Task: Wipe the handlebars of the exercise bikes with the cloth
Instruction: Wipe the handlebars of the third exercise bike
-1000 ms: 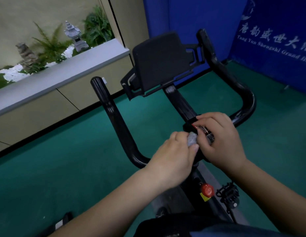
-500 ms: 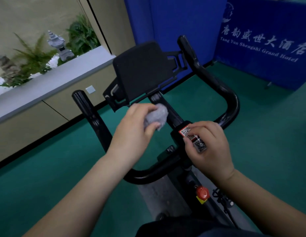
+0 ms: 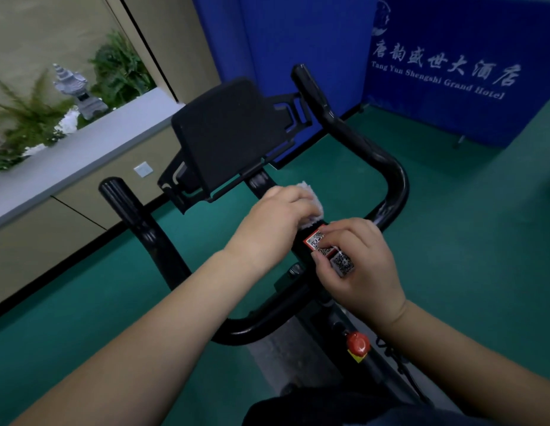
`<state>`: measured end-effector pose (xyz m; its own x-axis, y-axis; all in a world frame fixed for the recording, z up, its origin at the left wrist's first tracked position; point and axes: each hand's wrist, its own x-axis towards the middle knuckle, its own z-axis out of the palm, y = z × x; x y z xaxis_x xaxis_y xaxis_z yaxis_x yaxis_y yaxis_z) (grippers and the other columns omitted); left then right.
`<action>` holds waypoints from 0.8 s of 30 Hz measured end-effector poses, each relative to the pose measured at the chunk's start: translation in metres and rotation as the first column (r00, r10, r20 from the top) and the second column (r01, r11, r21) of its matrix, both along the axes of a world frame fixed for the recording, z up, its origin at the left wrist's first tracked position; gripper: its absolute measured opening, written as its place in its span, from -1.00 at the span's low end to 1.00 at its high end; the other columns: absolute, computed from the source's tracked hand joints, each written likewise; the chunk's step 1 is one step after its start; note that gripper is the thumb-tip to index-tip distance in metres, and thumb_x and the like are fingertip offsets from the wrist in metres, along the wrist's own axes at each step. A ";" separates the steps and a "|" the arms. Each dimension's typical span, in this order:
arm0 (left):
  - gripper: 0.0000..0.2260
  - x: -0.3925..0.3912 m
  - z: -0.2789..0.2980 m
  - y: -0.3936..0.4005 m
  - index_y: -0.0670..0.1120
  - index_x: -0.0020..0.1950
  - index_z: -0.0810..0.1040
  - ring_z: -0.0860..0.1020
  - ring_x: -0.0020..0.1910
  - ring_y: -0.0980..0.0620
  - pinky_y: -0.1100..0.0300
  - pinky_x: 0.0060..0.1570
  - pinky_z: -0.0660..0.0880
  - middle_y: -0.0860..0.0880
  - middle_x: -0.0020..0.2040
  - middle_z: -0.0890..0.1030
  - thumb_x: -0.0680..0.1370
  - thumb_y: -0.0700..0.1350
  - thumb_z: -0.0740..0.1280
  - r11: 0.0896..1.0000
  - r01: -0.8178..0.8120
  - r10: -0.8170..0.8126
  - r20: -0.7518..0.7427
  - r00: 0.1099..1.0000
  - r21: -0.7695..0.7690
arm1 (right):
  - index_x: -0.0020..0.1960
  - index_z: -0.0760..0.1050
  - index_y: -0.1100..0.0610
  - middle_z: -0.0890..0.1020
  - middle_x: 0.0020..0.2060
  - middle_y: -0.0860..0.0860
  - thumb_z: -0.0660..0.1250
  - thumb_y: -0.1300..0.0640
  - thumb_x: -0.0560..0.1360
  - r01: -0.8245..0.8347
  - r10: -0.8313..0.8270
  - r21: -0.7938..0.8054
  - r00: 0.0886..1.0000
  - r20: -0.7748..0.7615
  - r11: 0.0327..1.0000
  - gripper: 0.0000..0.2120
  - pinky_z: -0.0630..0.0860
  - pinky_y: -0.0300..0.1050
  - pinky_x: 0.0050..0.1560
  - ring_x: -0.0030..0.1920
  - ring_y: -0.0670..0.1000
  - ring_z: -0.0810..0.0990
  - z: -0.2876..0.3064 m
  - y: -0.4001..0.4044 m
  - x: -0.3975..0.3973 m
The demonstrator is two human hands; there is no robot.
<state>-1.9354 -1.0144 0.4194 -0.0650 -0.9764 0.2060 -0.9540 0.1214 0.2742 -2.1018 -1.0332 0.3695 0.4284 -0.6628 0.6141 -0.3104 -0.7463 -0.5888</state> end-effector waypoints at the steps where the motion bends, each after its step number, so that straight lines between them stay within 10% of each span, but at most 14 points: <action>1: -0.77 0.003 -0.005 0.009 -0.04 0.06 0.64 0.48 0.06 -0.13 0.22 0.09 0.35 -0.04 0.12 0.60 0.43 -0.22 0.36 0.999 -0.032 0.031 -0.033 0.999 -0.040 | -0.19 0.59 0.21 0.63 -0.10 0.06 0.39 0.16 0.40 0.000 0.000 -0.001 1.000 0.002 1.000 -0.90 0.39 -0.21 0.10 -0.05 0.08 0.58 0.000 0.000 0.000; 24: -0.62 0.018 -0.017 0.009 -0.10 0.23 0.56 0.41 0.30 -0.13 0.10 0.32 0.33 -0.12 0.33 0.47 0.47 -0.40 0.28 0.903 -0.421 0.404 -0.165 0.900 -0.081 | -0.20 0.59 0.21 0.64 -0.10 0.06 0.41 0.18 0.39 0.003 -0.003 -0.005 1.000 0.019 1.000 -0.91 0.44 -0.16 0.09 -0.01 0.06 0.59 0.000 0.000 0.000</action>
<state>-1.9169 -1.0052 0.4024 0.3766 -0.8790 0.2924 -0.8773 -0.2371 0.4172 -2.1018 -1.0334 0.3693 0.4148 -0.6612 0.6250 -0.3017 -0.7480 -0.5911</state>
